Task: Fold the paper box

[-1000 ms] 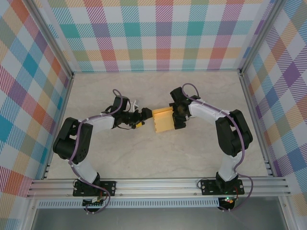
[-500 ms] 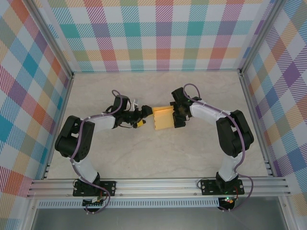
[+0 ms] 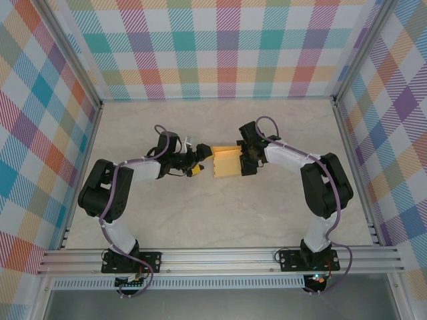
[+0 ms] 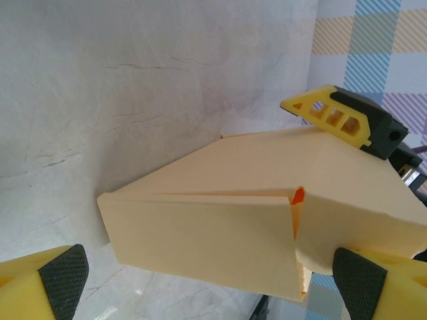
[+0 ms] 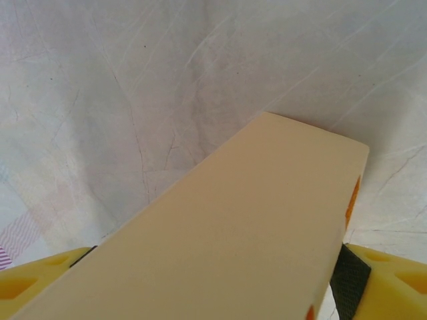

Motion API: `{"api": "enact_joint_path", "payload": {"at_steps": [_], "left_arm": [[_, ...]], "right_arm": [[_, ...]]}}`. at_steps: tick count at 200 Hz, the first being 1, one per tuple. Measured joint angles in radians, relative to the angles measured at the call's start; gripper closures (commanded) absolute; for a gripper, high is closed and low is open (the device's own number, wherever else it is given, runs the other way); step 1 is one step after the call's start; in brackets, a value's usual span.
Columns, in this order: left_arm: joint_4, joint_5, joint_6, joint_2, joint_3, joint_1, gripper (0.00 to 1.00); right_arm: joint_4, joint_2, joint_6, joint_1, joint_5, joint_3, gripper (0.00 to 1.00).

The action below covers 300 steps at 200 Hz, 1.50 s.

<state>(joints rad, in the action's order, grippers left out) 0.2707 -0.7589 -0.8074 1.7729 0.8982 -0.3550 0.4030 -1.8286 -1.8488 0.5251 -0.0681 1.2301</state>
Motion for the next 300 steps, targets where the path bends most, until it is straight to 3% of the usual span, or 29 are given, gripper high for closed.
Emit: {"api": "enact_joint_path", "payload": {"at_steps": [45,135,201,248,300], "left_arm": [[-0.097,-0.003,0.194,-0.022,0.001,0.005,0.02],[-0.196,-0.003,0.342,-0.074,-0.023,0.04,0.01],[-0.22,-0.004,0.414,-0.233,-0.012,0.126,0.0],[-0.162,0.037,0.598,-0.259,-0.006,0.113,0.0],[-0.188,0.163,0.61,-0.047,0.187,0.087,0.0]], "right_arm": [[0.008,0.008,0.029,0.002,0.006,0.0,0.2],[0.008,0.019,0.039,0.024,0.024,0.003,0.43],[0.018,0.019,0.043,0.027,0.024,0.008,0.44],[0.04,0.008,0.043,0.027,0.024,0.029,0.45],[0.054,-0.012,0.047,0.031,0.027,0.057,0.45]]}}
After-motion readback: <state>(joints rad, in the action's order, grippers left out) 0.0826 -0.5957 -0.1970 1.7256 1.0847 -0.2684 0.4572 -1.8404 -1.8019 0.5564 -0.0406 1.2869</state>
